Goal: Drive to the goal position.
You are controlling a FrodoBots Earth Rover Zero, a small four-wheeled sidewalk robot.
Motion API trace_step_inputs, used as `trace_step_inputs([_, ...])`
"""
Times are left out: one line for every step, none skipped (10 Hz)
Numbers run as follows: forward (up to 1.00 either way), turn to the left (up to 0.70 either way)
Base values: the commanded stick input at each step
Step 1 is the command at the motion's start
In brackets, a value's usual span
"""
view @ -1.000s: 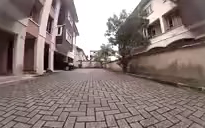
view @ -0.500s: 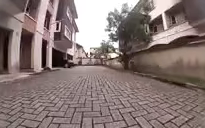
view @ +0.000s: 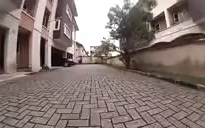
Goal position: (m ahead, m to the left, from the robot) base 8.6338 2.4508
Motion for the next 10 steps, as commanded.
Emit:
trace_step_inputs([0.70,0.00])
trace_step_inputs([0.70,0.00])
trace_step_inputs([0.70,0.00])
trace_step_inputs([0.70,0.00])
trace_step_inputs([0.70,0.00])
trace_step_inputs([0.70,0.00])
trace_step_inputs([0.70,0.00])
trace_step_inputs([0.70,0.00])
trace_step_inputs([0.70,0.00])
trace_step_inputs([0.70,0.00])
